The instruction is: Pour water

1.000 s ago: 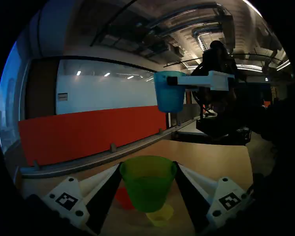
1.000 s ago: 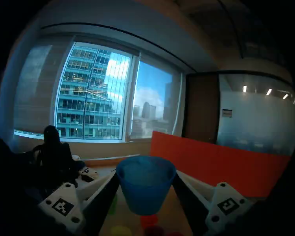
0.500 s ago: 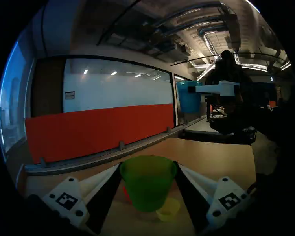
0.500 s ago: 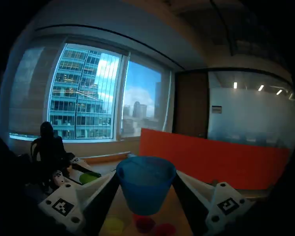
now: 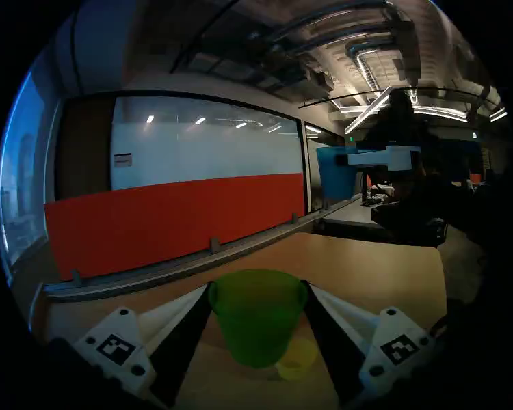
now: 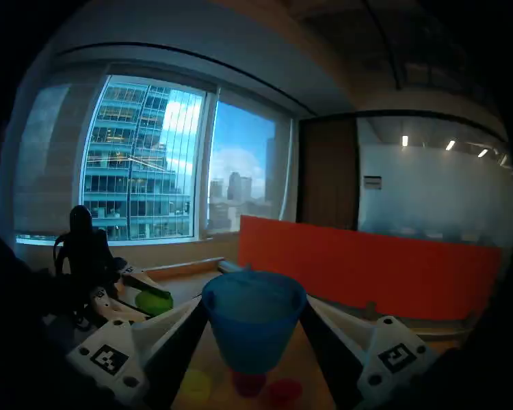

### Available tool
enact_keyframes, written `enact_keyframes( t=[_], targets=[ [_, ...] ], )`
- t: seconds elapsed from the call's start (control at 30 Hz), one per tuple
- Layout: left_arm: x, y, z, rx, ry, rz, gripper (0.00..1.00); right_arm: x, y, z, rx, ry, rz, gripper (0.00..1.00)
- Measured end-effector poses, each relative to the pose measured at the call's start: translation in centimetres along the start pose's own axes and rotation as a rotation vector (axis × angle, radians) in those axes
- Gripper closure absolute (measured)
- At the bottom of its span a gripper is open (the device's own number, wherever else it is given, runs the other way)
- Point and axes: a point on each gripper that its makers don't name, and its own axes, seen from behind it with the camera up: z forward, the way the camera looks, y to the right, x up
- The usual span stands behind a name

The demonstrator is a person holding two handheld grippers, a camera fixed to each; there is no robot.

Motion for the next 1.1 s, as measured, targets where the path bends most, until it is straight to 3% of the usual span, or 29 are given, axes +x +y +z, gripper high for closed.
enact_keyframes(
  t=[0.6,1.1],
  targets=[
    [-2.6,-1.0,0.1,0.008,-0.068,-0.001,0.11,-6.6,-1.4,0.4,0.063,-0.147,0.006,0.08],
    [-6.3,-1.8,0.3,0.005,-0.177,0.006,0.11,-11.7,-2.3,0.1,0.102,-0.274,0.007,0.08]
  ],
)
